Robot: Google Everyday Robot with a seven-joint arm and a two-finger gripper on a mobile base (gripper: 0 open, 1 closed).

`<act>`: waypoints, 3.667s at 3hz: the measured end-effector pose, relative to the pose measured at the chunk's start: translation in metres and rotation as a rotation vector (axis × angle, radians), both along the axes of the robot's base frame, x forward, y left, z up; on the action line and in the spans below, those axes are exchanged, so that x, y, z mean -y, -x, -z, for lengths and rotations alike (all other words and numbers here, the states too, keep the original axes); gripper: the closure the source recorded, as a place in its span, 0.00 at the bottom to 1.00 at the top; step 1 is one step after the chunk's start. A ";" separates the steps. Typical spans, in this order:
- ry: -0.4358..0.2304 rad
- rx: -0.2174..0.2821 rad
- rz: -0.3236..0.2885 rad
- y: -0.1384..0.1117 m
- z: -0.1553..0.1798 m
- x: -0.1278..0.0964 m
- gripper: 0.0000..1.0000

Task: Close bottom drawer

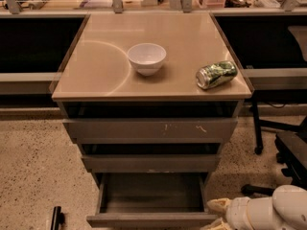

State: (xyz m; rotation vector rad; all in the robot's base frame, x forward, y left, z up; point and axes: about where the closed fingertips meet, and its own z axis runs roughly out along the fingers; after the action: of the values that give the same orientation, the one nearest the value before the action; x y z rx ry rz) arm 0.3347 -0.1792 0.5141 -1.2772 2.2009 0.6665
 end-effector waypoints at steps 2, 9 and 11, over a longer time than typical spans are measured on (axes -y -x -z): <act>0.000 0.000 0.000 0.000 0.000 0.000 0.89; -0.211 -0.122 0.222 -0.067 0.188 0.023 1.00; -0.262 -0.203 0.260 -0.063 0.245 0.015 1.00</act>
Offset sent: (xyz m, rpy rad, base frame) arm 0.0000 0.0000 0.0000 0.0000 0.0000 0.0000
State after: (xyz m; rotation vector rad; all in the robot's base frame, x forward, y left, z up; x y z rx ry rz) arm 0.3974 -0.1947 0.2690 -0.8063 2.2929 0.9749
